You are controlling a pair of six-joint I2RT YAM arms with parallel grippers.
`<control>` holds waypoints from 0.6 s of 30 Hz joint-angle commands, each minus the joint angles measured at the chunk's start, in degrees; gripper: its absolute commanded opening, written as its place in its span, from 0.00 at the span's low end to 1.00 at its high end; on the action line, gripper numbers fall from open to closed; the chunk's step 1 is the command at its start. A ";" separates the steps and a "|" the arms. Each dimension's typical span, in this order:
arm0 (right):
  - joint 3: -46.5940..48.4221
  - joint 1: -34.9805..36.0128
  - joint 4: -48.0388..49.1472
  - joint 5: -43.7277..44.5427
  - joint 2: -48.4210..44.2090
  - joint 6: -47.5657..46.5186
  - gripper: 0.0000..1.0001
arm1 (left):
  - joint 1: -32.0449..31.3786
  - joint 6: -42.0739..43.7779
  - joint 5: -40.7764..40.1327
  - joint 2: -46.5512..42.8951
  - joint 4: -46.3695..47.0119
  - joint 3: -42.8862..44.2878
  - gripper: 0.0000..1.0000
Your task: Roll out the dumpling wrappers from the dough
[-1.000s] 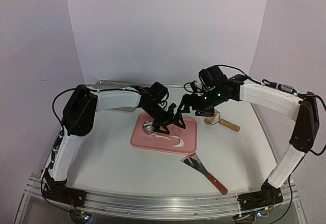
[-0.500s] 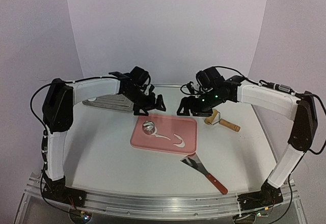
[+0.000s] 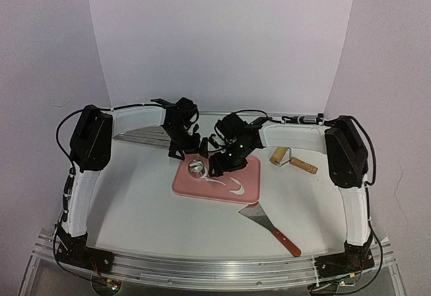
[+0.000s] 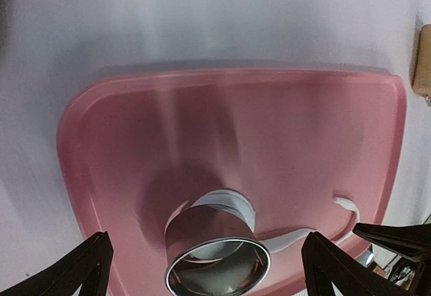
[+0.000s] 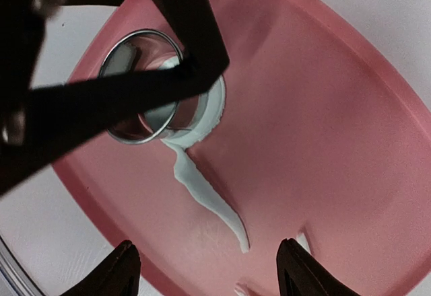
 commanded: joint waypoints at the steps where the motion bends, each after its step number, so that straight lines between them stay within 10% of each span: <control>1: 5.15 0.38 0.50 0.93 3.27 -3.90 0.68 | -0.10 1.97 0.29 1.63 -2.22 4.40 1.00; 18: 6.95 1.30 0.41 -1.29 10.03 -6.31 0.53 | -0.37 1.27 4.10 3.56 -2.21 1.90 0.95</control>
